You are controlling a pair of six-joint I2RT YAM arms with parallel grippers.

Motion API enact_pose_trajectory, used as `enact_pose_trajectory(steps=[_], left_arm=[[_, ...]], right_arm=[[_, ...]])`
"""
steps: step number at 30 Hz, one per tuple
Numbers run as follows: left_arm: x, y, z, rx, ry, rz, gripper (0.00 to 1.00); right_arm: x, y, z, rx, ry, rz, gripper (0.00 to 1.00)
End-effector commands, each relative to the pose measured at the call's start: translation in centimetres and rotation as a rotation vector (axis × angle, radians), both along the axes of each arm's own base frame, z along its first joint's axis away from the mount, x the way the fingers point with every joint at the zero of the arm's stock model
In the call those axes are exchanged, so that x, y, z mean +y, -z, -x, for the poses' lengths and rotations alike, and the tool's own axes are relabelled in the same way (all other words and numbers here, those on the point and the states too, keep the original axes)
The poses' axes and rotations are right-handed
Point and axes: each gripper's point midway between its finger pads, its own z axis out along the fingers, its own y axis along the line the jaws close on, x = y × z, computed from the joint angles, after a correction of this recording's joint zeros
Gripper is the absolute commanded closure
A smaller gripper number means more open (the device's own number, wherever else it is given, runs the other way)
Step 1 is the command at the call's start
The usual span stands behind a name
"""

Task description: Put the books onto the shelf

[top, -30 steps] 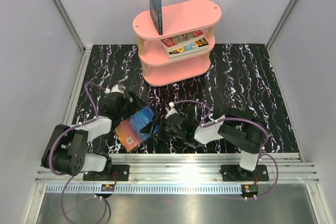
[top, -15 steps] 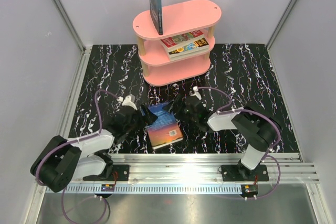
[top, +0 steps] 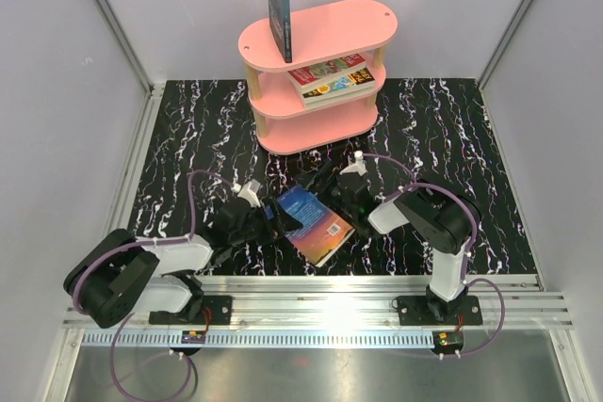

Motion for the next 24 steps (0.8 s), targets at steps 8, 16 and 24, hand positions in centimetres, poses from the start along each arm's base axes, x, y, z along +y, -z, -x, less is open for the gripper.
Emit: enact_pose_trajectory(steps=[8, 16, 24], left_arm=[[-3.1, 0.2, 1.4, 0.096, 0.088, 0.058, 0.60], [-4.3, -0.4, -1.3, 0.042, 0.082, 0.003, 1.00], [-3.7, -4.3, -2.5, -0.161, 0.110, -0.043, 1.00]], right_arm=[[1.8, 4.3, 10.1, 0.255, -0.238, -0.050, 0.00], [0.6, 4.2, 12.6, 0.281, -0.267, -0.086, 0.00], [-0.2, 4.4, 14.1, 0.248, -0.361, 0.020, 0.00]])
